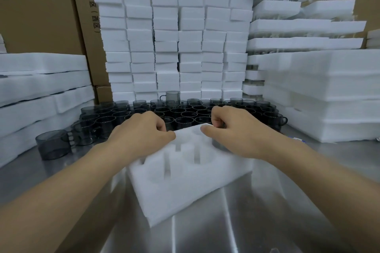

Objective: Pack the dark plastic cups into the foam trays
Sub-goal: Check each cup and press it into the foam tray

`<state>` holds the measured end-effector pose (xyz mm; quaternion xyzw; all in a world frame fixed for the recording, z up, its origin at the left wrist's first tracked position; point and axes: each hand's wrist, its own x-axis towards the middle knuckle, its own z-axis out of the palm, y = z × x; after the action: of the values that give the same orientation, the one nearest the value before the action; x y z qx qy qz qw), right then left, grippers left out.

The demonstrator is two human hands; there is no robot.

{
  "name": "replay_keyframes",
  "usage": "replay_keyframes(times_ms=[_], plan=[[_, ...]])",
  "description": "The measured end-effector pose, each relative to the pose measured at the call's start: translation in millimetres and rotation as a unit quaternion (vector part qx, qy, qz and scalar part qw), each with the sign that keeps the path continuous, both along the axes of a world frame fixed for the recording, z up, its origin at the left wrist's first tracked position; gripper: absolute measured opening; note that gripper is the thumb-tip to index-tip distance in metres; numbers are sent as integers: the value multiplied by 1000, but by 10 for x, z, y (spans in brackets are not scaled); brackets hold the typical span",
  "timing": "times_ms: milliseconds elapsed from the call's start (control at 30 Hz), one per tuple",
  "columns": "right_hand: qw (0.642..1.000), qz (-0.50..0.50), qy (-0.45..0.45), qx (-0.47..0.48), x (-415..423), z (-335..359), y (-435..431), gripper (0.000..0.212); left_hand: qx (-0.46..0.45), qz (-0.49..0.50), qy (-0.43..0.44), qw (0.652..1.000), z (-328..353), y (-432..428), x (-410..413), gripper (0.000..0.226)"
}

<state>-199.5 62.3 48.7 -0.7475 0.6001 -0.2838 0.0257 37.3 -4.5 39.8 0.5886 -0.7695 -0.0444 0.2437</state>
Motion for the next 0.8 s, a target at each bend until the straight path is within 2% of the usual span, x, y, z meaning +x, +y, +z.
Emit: replay_keyframes(times_ms=[100, 200, 267, 333, 400, 633, 733, 800], plan=[[999, 8, -19, -30, -12, 22, 19, 47, 0, -1, -2, 1000, 1, 11, -4, 31], [994, 53, -52, -79, 57, 53, 53, 40, 4, -6, -2, 1000, 6, 20, -3, 31], [995, 92, 14, 20, 97, 50, 48, 40, 0, -6, -3, 1000, 1, 21, -1, 31], [983, 89, 57, 152, 87, -9, 32, 64, 0, -5, -3, 1000, -2, 21, -6, 31], [979, 87, 38, 181, 67, -41, 33, 74, 4, -6, -3, 1000, 1, 25, -8, 32], [995, 68, -68, 34, -46, -55, -53, 62, -10, -43, -2, 999, -7, 34, 5, 32], [996, -28, -77, -48, -306, -98, -204, 60, -16, -71, 1, 997, 2, 35, 19, 38], [989, -100, -59, -87, -516, -169, -328, 51, -20, -89, 1, 996, 10, 46, 13, 41]])
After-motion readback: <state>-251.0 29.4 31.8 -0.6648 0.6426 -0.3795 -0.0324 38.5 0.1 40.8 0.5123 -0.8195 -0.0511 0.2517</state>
